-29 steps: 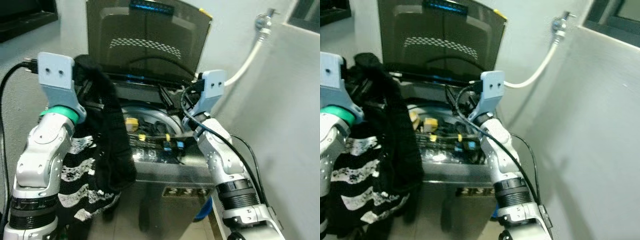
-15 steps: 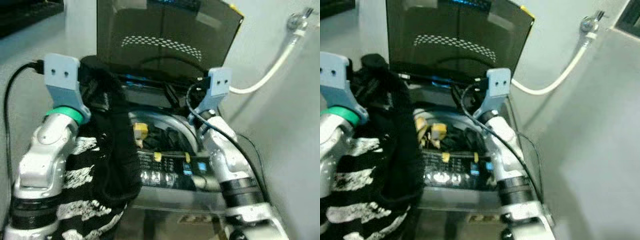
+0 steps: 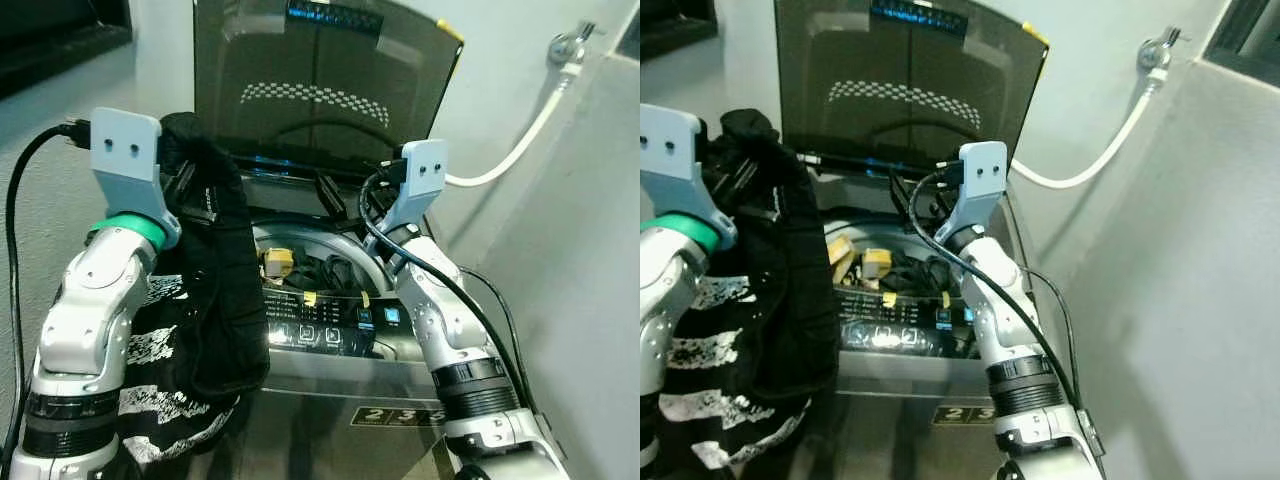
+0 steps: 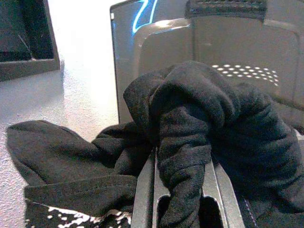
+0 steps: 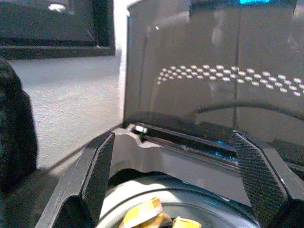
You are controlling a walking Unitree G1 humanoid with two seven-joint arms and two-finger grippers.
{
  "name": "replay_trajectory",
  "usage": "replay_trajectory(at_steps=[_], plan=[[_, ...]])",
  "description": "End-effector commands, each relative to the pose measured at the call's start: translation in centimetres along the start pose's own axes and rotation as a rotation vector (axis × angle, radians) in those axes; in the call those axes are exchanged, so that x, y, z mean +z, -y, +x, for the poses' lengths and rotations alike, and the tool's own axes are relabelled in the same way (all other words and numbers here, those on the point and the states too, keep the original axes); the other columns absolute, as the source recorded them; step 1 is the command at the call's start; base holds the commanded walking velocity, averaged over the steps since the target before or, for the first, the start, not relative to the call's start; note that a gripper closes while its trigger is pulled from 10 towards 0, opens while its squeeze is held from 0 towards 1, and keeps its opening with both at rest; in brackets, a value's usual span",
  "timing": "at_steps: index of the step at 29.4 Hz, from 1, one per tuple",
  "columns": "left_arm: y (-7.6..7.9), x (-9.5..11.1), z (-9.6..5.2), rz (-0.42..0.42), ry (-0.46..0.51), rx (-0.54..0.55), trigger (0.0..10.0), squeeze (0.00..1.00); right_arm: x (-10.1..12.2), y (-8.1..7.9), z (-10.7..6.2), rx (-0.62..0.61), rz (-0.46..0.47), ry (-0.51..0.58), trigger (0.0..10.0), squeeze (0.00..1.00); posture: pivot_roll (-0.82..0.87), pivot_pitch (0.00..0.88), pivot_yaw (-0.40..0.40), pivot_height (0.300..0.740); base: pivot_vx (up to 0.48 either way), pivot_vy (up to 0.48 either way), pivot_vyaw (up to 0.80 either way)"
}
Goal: Clothes washing
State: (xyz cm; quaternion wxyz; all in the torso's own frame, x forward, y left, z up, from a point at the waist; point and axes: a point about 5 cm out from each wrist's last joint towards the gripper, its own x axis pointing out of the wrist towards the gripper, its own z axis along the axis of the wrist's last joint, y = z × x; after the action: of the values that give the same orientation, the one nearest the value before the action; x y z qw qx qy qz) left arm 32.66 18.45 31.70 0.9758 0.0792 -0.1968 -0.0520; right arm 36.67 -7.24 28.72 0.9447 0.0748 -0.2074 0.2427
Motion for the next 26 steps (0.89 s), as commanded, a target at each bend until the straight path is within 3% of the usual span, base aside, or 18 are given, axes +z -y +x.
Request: replay_trajectory(at_steps=[1, 5, 6, 8, 10, 13, 15, 16, 18, 20, 21, 22, 23, 25, 26], plan=[[0.6, 0.2, 0.4, 0.017, 0.008, -0.03, 10.0, 0.0, 0.1, 0.5, -0.3, -0.02, -0.001, 0.002, 10.0, 0.0, 0.04, 0.0, -0.107, 0.74, 0.0, 0.0, 0.0], [-0.5, 1.9, 3.6, 0.129, 0.108, -0.009, 10.0, 0.0, 1.2, 0.8, 0.6, -0.035, -0.016, 0.048, 10.0, 0.0, 0.04, 0.0, -0.11, 0.74, 0.0, 0.0, 0.0], [-0.5, 1.9, 3.6, 0.129, 0.108, -0.009, 10.0, 0.0, 1.2, 0.8, 0.6, -0.035, -0.016, 0.048, 10.0, 0.0, 0.04, 0.0, -0.11, 0.74, 0.0, 0.0, 0.0], [-0.9, 3.1, 5.1, 0.174, 0.152, 0.02, 10.0, 0.0, 2.0, 1.3, 0.9, -0.068, -0.017, 0.079, 10.0, 0.0, 0.03, 0.0, -0.107, 0.74, 0.0, 0.0, 0.0], [-0.9, 3.1, 5.1, 0.174, 0.152, 0.02, 10.0, 0.0, 2.0, 1.3, 0.9, -0.068, -0.017, 0.079, 10.0, 0.0, 0.03, 0.0, -0.107, 0.74, 0.0, 0.0, 0.0], [-0.5, 5.4, 8.7, 0.297, 0.207, 0.04, 10.0, 0.0, 2.8, 2.8, 0.6, -0.158, -0.043, 0.106, 10.0, 0.0, 0.01, 0.0, -0.069, 0.74, 0.0, 0.0, 0.0], [-0.5, 5.4, 8.7, 0.297, 0.207, 0.04, 10.0, 0.0, 2.8, 2.8, 0.6, -0.158, -0.043, 0.106, 10.0, 0.0, 0.01, 0.0, -0.069, 0.74, 0.0, 0.0, 0.0], [0.0, 5.9, 9.3, 0.321, 0.221, 0.022, 10.0, 0.0, 2.9, 3.2, 0.3, -0.182, -0.051, 0.11, 10.0, 0.0, 0.0, 0.0, -0.066, 0.74, 0.0, 0.0, 0.0], [2.4, 6.9, 10.1, 0.325, 0.261, -0.084, 10.0, 0.0, 3.0, 4.1, -0.3, -0.229, -0.077, 0.115, 10.0, 0.0, -0.01, 0.0, -0.04, 0.74, 0.0, 0.0, 0.0], [2.4, 6.9, 10.1, 0.325, 0.261, -0.084, 10.0, 0.0, 3.0, 4.1, -0.3, -0.229, -0.077, 0.115, 10.0, 0.0, -0.01, 0.0, -0.04, 0.74, 0.0, 0.0, 0.0], [3.8, 7.2, 10.3, 0.321, 0.281, -0.152, 10.0, 0.0, 3.0, 4.4, -0.6, -0.247, -0.091, 0.115, 10.0, 0.0, -0.01, 0.001, -0.036, 0.74, 0.0, 0.0, 0.0], [3.8, 7.2, 10.3, 0.321, 0.281, -0.152, 10.0, 0.0, 3.0, 4.4, -0.6, -0.247, -0.091, 0.115, 10.0, 0.0, -0.01, 0.001, -0.036, 0.74, 0.0, 0.0, 0.0], [5.8, 7.5, 10.2, 0.288, 0.32, -0.274, 10.0, 0.0, 3.2, 5.0, -0.9, -0.273, -0.103, 0.118, 10.0, 0.0, -0.02, 0.001, -0.024, 0.74, 0.0, 0.0, 0.0], [5.8, 7.5, 10.2, 0.288, 0.32, -0.274, 10.0, 0.0, 3.2, 5.0, -0.9, -0.273, -0.103, 0.118, 10.0, 0.0, -0.02, 0.001, -0.024, 0.74, 0.0, 0.0, 0.0], [9.0, 6.8, 9.5, 0.235, 0.324, -0.546, 10.0, 0.0, 3.4, 5.7, -1.2, -0.298, -0.127, 0.119, 10.0, 0.0, -0.03, 0.0, -0.005, 0.74, 0.0, 0.0, 0.0]])
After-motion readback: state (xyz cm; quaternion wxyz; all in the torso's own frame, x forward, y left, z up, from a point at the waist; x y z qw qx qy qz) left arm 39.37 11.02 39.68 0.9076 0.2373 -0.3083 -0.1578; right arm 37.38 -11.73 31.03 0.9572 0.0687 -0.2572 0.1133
